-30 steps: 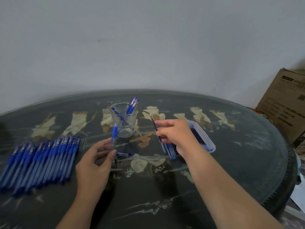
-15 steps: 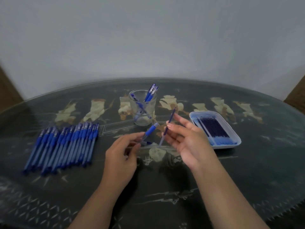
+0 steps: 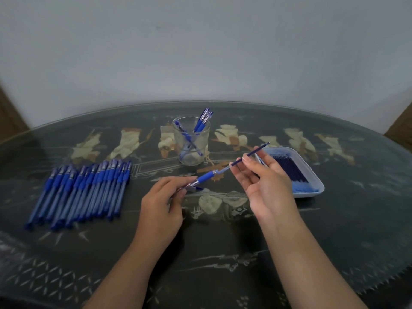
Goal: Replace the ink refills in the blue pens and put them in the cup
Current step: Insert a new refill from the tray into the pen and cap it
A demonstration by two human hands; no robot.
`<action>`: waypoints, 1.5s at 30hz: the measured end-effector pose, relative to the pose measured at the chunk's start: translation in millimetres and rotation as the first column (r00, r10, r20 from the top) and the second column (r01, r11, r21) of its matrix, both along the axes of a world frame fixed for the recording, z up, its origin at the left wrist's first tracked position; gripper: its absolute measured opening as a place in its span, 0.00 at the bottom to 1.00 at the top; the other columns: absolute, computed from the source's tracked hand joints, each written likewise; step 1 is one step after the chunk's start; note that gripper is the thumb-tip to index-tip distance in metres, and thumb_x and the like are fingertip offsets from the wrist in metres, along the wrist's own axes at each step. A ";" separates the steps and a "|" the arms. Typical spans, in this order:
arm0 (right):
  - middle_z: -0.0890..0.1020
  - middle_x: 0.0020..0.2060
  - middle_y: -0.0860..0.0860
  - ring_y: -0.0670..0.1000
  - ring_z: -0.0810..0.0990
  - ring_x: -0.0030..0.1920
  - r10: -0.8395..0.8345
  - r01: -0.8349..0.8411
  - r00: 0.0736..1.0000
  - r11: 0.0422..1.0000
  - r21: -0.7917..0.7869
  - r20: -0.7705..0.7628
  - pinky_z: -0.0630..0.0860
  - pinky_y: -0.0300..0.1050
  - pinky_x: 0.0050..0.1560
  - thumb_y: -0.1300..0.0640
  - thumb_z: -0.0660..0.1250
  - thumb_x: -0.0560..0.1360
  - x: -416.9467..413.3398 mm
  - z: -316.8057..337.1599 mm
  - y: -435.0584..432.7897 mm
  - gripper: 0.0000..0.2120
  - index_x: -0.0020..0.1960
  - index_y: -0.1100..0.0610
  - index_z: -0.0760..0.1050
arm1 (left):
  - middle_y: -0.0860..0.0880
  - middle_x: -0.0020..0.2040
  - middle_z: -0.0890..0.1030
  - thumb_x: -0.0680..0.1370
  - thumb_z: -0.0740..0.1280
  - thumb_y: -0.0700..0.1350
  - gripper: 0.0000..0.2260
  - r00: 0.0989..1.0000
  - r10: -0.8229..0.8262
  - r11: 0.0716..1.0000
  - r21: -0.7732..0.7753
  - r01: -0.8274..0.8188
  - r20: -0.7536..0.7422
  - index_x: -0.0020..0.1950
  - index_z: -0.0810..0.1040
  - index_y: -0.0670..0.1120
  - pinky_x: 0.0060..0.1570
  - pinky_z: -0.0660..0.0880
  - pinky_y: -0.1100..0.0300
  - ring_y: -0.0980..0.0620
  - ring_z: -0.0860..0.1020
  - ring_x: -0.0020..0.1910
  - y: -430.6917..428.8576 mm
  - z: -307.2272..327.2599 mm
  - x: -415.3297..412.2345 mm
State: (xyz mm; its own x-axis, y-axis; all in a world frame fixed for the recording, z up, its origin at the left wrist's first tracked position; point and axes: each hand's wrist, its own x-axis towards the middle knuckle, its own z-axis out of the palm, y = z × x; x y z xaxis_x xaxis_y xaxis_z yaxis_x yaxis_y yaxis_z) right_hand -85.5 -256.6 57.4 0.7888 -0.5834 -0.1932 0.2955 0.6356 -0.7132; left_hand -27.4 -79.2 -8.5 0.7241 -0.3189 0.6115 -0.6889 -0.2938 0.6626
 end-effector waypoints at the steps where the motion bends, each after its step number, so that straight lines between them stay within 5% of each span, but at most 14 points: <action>1: 0.81 0.46 0.59 0.53 0.85 0.41 -0.004 0.004 1.000 1.000 -0.002 -0.004 0.83 0.49 0.44 0.73 0.67 0.74 0.1 -0.4 0.0 0.15 0.56 0.59 0.77 | 0.54 0.51 0.81 0.75 0.67 0.28 0.20 1.000 0.002 1.000 0.004 -0.002 0.001 0.58 0.81 0.50 0.51 0.75 0.68 0.57 0.79 0.52 0.0 0.0 0.0; 34: 0.82 0.44 0.58 0.54 0.85 0.42 -0.045 0.045 0.999 0.999 0.026 -0.005 0.83 0.49 0.43 0.73 0.67 0.74 0.3 -4.0 -2.6 0.18 0.61 0.60 0.75 | 0.57 0.50 0.80 0.74 0.67 0.27 0.21 1.000 0.008 0.999 0.033 -0.009 0.015 0.58 0.81 0.50 0.50 0.72 0.72 0.61 0.78 0.51 -0.8 0.3 -0.4; 45: 0.81 0.41 0.55 0.54 0.85 0.42 -0.051 0.049 0.999 0.949 -0.310 0.003 0.83 0.52 0.50 0.73 0.68 0.74 -1.9 -2.5 12.3 0.15 0.56 0.57 0.75 | 0.56 0.51 0.80 0.73 0.68 0.27 0.21 0.999 0.010 0.999 0.031 -0.011 0.033 0.59 0.82 0.48 0.51 0.72 0.72 0.62 0.78 0.51 -1.0 -0.5 -0.3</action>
State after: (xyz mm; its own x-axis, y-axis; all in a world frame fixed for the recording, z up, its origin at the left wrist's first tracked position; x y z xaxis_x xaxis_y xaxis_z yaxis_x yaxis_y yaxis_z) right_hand -87.3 -244.3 54.9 0.7566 -0.6538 0.0000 0.3174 0.3673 -0.8743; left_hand -27.7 -80.2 -9.0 0.7076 -0.3302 0.6247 -0.7065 -0.3214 0.6305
